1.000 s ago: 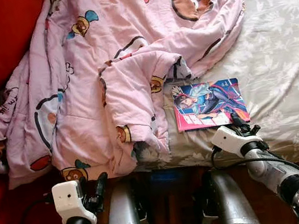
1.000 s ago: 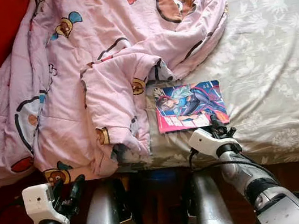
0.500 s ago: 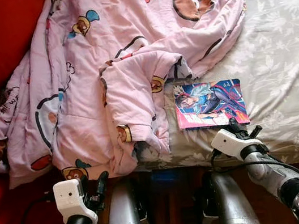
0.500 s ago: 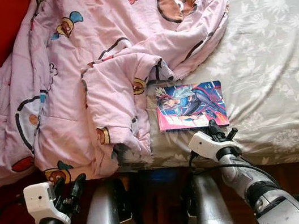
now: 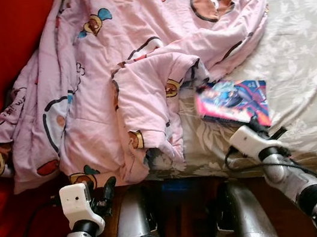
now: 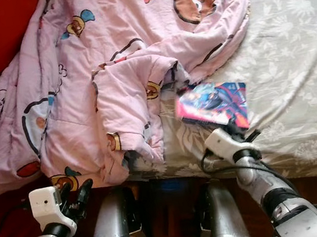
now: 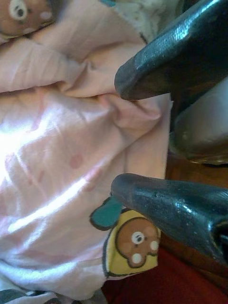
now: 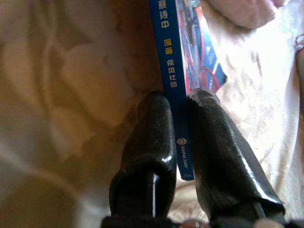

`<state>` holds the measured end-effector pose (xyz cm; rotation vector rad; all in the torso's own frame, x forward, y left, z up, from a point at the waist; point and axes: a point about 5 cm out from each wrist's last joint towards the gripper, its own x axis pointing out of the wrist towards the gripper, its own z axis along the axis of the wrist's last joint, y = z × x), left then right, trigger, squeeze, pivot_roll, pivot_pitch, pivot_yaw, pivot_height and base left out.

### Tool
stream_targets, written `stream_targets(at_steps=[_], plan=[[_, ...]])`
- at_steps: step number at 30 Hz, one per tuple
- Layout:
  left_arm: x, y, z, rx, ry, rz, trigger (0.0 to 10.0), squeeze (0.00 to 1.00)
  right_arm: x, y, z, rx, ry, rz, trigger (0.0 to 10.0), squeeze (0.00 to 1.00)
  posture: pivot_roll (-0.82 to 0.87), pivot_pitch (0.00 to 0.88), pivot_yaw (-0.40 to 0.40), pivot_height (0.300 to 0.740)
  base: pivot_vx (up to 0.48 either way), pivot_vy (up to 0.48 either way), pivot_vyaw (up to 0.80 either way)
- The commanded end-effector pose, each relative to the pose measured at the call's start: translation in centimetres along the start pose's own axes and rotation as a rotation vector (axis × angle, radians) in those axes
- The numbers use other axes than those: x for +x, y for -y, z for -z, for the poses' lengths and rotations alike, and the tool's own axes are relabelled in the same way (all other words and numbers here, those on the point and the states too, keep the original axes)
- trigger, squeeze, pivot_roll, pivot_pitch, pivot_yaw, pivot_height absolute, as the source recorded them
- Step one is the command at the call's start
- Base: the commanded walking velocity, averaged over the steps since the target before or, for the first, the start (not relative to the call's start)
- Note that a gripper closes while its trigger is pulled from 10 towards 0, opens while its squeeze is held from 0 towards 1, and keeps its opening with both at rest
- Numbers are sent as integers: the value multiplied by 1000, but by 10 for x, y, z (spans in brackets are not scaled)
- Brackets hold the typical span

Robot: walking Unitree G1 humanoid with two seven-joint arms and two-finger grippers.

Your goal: Clean up the room

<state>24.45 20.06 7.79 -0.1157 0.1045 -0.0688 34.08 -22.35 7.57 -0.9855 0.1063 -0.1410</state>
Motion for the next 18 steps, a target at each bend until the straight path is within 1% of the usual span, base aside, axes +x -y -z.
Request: stream_targets(at_steps=[1, 4, 5, 6, 7, 8, 9, 11, 12, 13, 14, 15, 17, 18], plan=[[-4, -8, 14, 10, -52, -33, 10000, 0, -7, 0, 12, 72, -46, 32, 0, 0, 141, 417, 28, 621, 0, 0, 0], [5, -7, 12, 8, -38, -28, 10000, 0, -8, 2, 13, 155, -59, 62, 0, 0, 132, 389, 24, 621, 0, 0, 0], [10, -7, 11, 6, -29, -27, 10000, 0, -10, 0, 11, 209, -60, 62, 0, 0, 124, 366, 19, 621, 0, 0, 0], [12, -6, 10, 5, -25, -26, 10000, 0, -12, -3, 10, 249, -63, 57, 0, 0, 120, 353, 17, 621, 0, 0, 0], [16, -6, 10, 3, -21, -27, 10000, 0, -14, -7, 8, 315, -72, 44, 0, 0, 111, 329, 16, 621, 0, 0, 0], [16, -6, 10, 3, -21, -27, 10000, 0, -14, -7, 8, 315, -72, 44, 0, 0, 111, 329, 16, 621, 0, 0, 0], [19, -6, 11, 0, -18, -26, 10000, 0, -18, -14, 7, 395, -81, 7, 0, 0, 101, 311, 14, 621, 0, 0, 0], [23, -5, 13, -2, -16, -22, 10000, 0, -27, -21, 7, 501, -83, -8, 0, 0, 90, 287, 12, 621, 0, 0, 0], [23, -5, 13, -2, -16, -22, 10000, 0, -27, -21, 7, 501, -83, -8, 0, 0, 90, 287, 12, 621, 0, 0, 0], [26, -5, 14, -4, -15, -23, 10000, 0, -32, -20, 5, 531, -66, 0, 0, 0, 82, 262, 12, 621, 0, 0, 0], [30, -5, 14, -8, -11, -25, 10000, 0, -39, -18, 2, 584, -41, 19, 0, 0, 70, 239, 13, 621, 0, 0, 0], [31, -4, 14, -9, -10, -25, 10000, 0, -42, -16, 1, 609, -31, 26, 0, 0, 70, 239, 13, 621, 0, 0, 0], [36, -4, 14, -12, -5, -25, 10000, 0, -45, -12, 2, 662, -39, 55, 0, 0, 54, 210, 17, 621, 0, 0, 0], [40, -3, 12, -15, 0, -23, 10000, 0, -47, -8, 1, 719, -41, 81, 0, 0, 43, 191, 19, 621, 0, 0, 0]])
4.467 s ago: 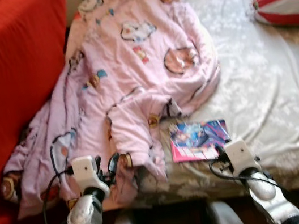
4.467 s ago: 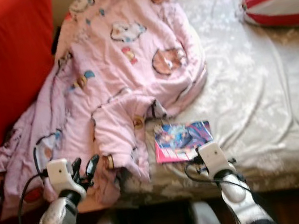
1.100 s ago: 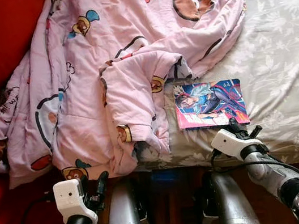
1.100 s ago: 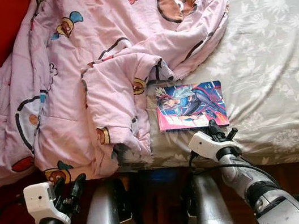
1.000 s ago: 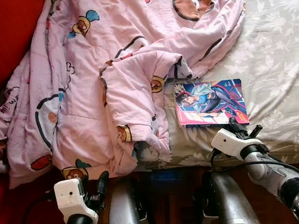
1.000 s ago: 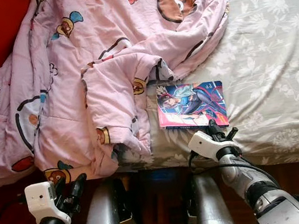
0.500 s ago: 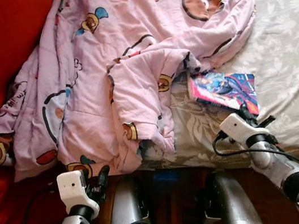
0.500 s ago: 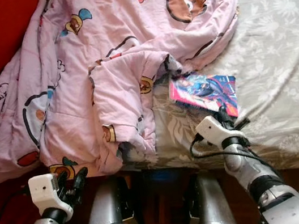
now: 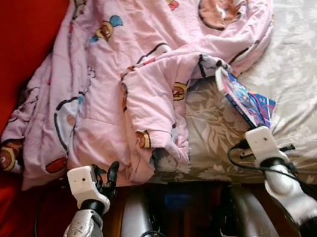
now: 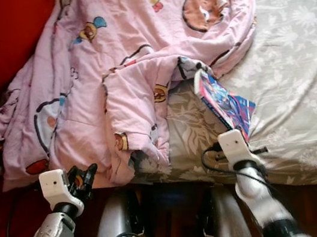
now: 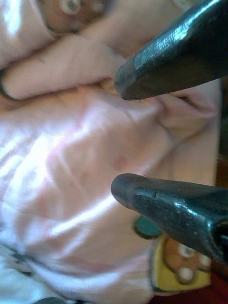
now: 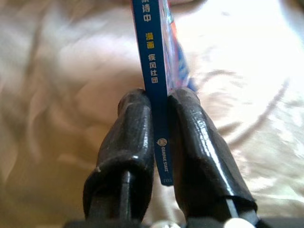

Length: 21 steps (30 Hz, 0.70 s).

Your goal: Clean up the room

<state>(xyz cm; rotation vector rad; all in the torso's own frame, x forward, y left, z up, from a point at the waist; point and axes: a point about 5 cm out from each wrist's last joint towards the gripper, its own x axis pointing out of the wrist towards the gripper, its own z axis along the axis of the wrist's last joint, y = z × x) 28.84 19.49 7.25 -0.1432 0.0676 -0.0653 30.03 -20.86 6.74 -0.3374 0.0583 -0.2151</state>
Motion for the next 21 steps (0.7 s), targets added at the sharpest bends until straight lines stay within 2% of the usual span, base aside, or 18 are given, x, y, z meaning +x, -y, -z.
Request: stream_targets(at_steps=[1, 6, 7, 14, 15, 16, 17, 18, 21], plan=[[-3, -6, 10, 11, -36, -23, 10000, 0, -4, 6, -3, 97, 6, 43, 0, 0, 41, 187, 19, 621, 0, 0, 0], [5, -3, 9, 9, -25, -13, 10000, 0, -6, 12, -17, 138, 66, 44, 0, 0, 24, 148, 20, 621, 0, 0, 0], [7, -2, 9, 7, -23, -12, 10000, 0, -5, 12, -21, 153, 82, 33, 392, 0, 20, 141, 19, 621, 0, 0, 0], [7, -2, 9, 7, -23, -12, 10000, 0, -5, 12, -21, 153, 82, 33, 392, 0, 20, 141, 19, 621, 0, 0, 0], [8, -2, 9, 5, -20, -11, 10000, 0, -5, 12, -25, 180, 95, 18, 9373, 0, 19, 137, 19, 621, 0, 0, 0], [8, -2, 9, 5, -20, -11, 10000, 0, -5, 12, -25, 180, 95, 18, 9373, 0, 19, 137, 19, 621, 0, 0, 0], [14, 4, 8, -8, -6, -3, 10000, 0, 4, 10, -38, 256, 129, -11, 10000, 0, 18, 107, 8, 631, 0, 0, 0], [16, 5, 8, -11, -1, -1, 10000, 0, 6, 9, -41, 274, 134, -18, 10000, 0, 18, 105, 8, 636, 0, 0, 0], [16, 5, 9, -12, 2, -2, 10000, 0, 7, 6, -43, 284, 127, -33, 10000, 0, 19, 103, 8, 646, 0, 0, 0]])
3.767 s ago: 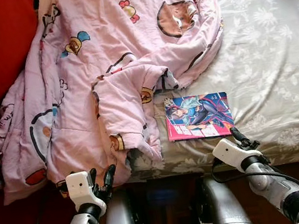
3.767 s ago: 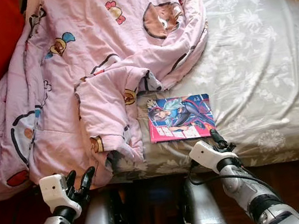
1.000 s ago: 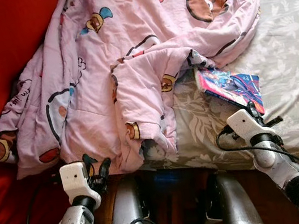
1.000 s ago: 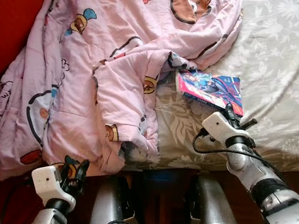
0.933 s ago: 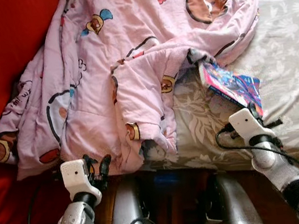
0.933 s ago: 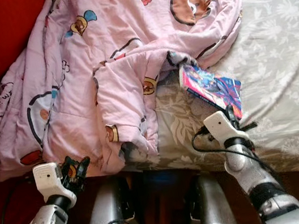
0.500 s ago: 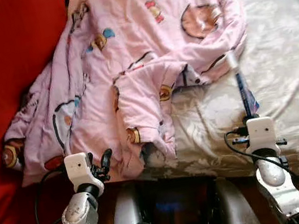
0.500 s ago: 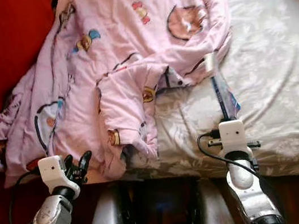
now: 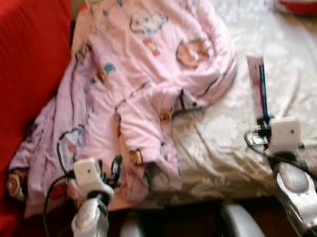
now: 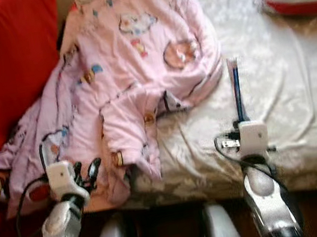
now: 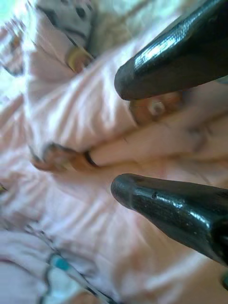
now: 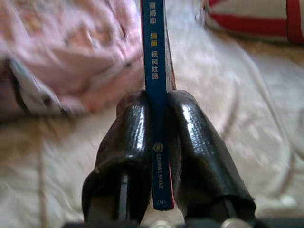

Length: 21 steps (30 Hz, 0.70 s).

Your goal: Clean up the room

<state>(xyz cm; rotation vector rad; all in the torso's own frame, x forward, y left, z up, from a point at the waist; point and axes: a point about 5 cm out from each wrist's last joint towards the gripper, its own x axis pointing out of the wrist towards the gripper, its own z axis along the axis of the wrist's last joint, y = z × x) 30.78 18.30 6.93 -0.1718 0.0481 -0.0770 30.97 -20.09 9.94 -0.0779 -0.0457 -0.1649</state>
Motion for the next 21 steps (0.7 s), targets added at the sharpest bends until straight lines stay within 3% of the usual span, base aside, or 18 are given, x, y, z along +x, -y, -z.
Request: stream_targets(at_steps=[1, 10, 17, 21], plan=[[-4, -6, 5, 17, -18, -18, 10000, 0, 0, 0, -9, 20, 37, -3, 10000, 0, 21, 102, 8, 651, 0, 0, 0], [-5, -13, 11, 26, -22, -30, 10000, 0, -8, -3, 6, 67, -39, -41, 10000, 0, 21, 104, 10, 701, 0, 0, 0], [-9, -21, 18, 39, -57, -47, 10000, 0, -12, 5, 16, 70, -88, -27, 10000, 0, 27, 105, 3, 740, 0, 0, 0], [-12, -26, 26, 57, -89, -62, 10000, 0, -13, 8, 25, 83, -143, -9, 10000, 0, 33, 105, 1, 740, 0, 0, 0]])
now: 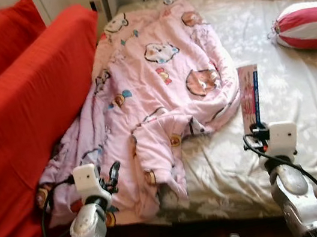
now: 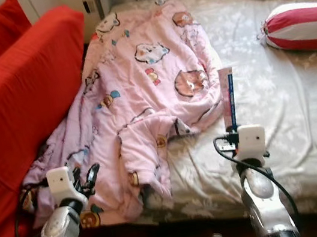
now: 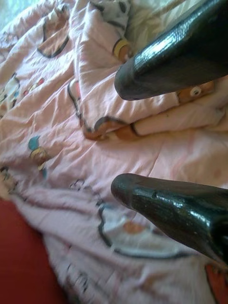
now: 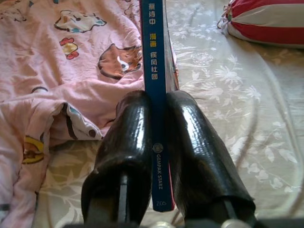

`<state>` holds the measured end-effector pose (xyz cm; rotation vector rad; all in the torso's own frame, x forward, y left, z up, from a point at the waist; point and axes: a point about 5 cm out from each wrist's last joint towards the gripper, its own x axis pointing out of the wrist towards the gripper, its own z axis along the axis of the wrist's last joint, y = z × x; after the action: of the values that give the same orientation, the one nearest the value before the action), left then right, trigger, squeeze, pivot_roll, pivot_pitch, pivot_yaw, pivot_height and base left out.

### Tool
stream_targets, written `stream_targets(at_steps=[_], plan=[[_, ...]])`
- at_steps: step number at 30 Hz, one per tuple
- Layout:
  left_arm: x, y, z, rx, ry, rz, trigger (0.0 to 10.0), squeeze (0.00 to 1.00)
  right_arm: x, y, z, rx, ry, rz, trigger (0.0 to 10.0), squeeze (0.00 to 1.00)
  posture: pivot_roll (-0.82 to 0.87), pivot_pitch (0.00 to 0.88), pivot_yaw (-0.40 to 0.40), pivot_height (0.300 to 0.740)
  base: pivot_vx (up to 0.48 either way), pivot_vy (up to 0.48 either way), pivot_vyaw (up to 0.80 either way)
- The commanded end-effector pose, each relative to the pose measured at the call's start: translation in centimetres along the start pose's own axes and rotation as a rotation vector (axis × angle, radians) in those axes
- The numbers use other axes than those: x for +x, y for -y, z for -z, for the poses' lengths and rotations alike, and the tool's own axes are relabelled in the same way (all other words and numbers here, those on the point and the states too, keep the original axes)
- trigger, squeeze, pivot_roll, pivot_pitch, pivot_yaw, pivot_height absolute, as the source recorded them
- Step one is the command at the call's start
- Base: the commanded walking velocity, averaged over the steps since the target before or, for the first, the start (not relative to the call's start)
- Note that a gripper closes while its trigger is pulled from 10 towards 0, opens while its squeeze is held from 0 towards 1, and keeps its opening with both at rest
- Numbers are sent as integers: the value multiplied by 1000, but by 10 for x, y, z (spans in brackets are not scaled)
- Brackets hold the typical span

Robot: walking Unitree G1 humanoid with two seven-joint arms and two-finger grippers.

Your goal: Clean up the room

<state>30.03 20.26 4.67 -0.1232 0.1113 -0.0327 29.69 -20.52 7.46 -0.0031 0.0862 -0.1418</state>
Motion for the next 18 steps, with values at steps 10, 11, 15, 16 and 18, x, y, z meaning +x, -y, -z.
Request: stream_targets(at_steps=[10, 11, 15, 16, 18], plan=[[-15, -11, 40, 32, -212, -25, 10000, 0, -4, 5, 28, 193, -95, 9, 10000, 0, 29, 109, 11, 740, 0, 0, 0], [-16, -12, 42, 31, -226, -31, 10000, 0, -5, 3, 30, 177, -94, -5, 10000, 0, 34, 112, 12, 740, 0, 0, 0], [-35, -24, 66, 51, -365, -80, 10000, 0, -9, -4, 45, 178, -124, -25, 10000, 0, 33, 118, 28, 740, 0, 0, 0], [-39, -26, 71, 67, -394, -82, 10000, 0, -11, -5, 49, 180, -134, -24, 10000, 0, 33, 118, 29, 740, 0, 0, 0], [-50, -34, 81, 71, -455, -120, 10000, 0, -16, -13, 58, 153, -165, -52, 10000, 0, 42, 123, 33, 740, 0, 0, 0]])
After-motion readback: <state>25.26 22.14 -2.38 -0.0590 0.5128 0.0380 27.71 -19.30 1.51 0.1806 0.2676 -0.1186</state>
